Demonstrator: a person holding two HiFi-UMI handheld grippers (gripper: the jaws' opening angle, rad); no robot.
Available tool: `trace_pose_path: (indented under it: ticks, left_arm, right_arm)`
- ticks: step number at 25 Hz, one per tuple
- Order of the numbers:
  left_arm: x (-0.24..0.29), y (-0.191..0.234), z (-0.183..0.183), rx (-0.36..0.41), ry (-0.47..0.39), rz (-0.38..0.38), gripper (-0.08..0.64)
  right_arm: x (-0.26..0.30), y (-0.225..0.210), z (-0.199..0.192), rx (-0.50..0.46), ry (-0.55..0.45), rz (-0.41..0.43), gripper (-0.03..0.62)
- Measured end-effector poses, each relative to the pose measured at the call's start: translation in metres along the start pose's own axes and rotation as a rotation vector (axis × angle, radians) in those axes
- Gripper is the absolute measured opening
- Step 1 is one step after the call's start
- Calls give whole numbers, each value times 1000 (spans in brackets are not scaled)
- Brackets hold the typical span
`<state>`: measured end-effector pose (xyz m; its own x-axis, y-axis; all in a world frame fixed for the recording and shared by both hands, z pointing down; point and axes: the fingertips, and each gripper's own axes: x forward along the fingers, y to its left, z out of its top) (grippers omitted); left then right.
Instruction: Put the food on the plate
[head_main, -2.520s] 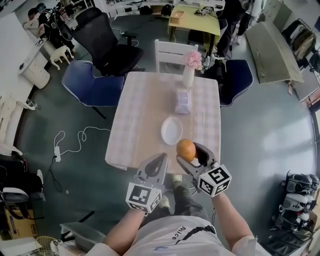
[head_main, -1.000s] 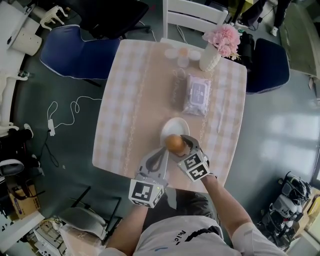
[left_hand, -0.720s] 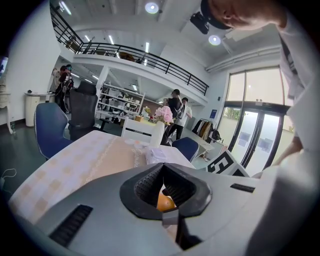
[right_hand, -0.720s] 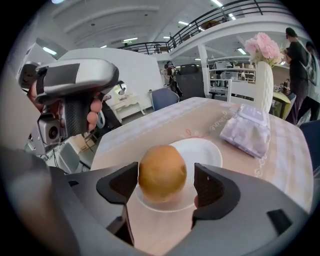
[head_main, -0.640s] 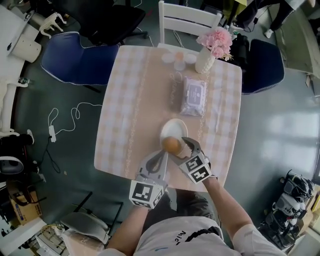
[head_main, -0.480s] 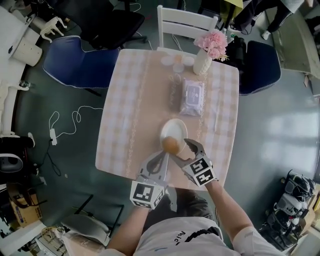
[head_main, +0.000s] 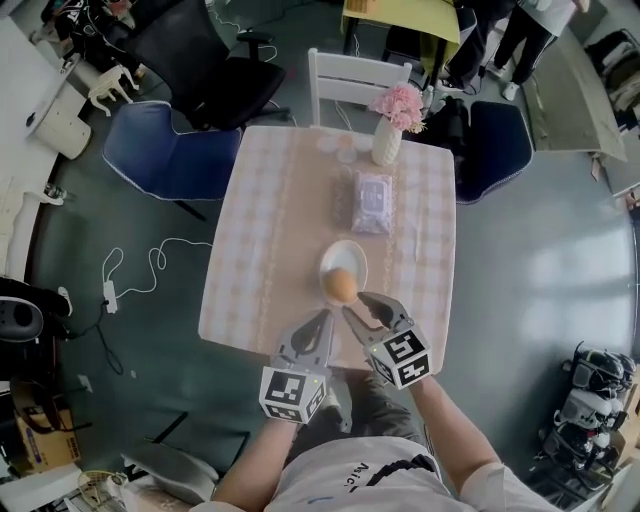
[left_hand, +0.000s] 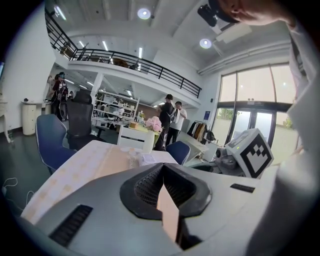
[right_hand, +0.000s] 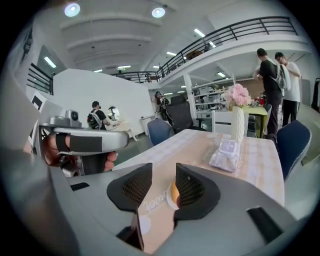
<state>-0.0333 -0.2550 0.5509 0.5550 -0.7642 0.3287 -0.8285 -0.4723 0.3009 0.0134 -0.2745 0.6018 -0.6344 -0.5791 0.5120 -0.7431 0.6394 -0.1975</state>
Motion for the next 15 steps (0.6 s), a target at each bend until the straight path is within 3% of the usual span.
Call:
trace_pose_path:
  ticks: [8,15]
  left_arm:
    - [-42,-26,19,18,-39,-12,6]
    - [-80,-55,40,50,-85,-43,6]
  right_arm:
    - [-55,27,34,149,-163,-32,51]
    - [-96,70,66,101,-256,-32,20]
